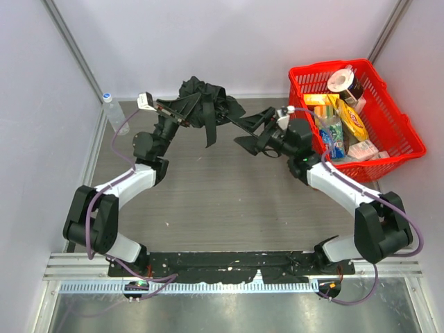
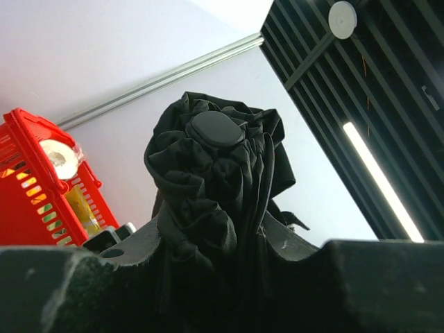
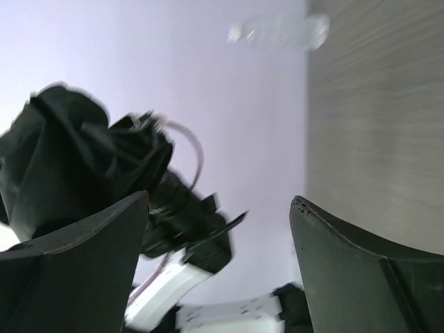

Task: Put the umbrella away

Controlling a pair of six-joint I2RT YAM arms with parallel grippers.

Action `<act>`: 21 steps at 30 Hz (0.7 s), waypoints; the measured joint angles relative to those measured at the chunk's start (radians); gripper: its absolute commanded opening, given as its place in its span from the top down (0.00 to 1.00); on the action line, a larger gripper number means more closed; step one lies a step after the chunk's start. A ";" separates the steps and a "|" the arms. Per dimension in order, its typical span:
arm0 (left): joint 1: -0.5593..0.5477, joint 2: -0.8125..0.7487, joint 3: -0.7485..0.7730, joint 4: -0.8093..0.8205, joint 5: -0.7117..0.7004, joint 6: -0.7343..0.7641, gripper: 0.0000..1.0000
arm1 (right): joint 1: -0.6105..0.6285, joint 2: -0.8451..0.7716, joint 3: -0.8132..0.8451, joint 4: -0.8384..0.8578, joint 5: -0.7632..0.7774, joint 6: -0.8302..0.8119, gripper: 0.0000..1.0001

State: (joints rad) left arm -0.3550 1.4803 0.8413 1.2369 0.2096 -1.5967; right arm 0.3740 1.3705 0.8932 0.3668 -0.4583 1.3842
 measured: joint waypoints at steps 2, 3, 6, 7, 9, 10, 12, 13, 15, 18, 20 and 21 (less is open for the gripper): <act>0.000 0.008 0.009 0.000 0.000 -0.009 1.00 | 0.061 0.025 -0.002 0.089 -0.007 0.121 0.13; 0.000 0.011 0.015 0.000 0.000 -0.016 1.00 | 0.088 0.032 -0.005 0.133 -0.008 0.177 0.14; 0.000 0.013 0.032 0.002 0.000 -0.024 1.00 | 0.154 0.036 -0.037 0.228 -0.010 0.323 0.13; 0.000 0.013 0.038 0.003 0.000 -0.024 1.00 | 0.167 0.035 -0.053 0.245 -0.010 0.357 0.13; 0.000 0.014 0.047 0.003 0.000 -0.025 1.00 | 0.179 0.028 -0.087 0.255 -0.008 0.410 0.13; 0.000 0.014 0.051 0.004 0.000 -0.026 1.00 | 0.180 0.024 -0.106 0.257 -0.006 0.438 0.13; 0.000 0.019 0.061 0.006 0.000 -0.029 1.00 | 0.182 0.023 -0.136 0.270 -0.004 0.493 0.14; 0.000 0.023 0.066 0.009 0.001 -0.033 1.00 | 0.184 0.024 -0.143 0.275 -0.003 0.515 0.14; 0.000 0.031 0.076 0.009 0.001 -0.045 1.00 | 0.186 0.024 -0.149 0.288 0.000 0.545 0.14; -0.001 0.032 0.076 0.009 0.008 -0.046 1.00 | 0.188 0.024 -0.149 0.321 0.001 0.573 0.14; -0.004 0.032 0.076 0.010 0.016 -0.046 1.00 | 0.195 0.024 -0.149 0.332 0.001 0.584 0.14; -0.005 0.032 0.076 0.010 0.021 -0.046 1.00 | 0.202 0.025 -0.149 0.338 0.001 0.587 0.14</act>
State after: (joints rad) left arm -0.3599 1.5120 0.9176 1.2465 0.2310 -1.6424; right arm 0.5758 1.3952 0.7441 0.7044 -0.4572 1.9709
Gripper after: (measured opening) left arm 0.344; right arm 0.865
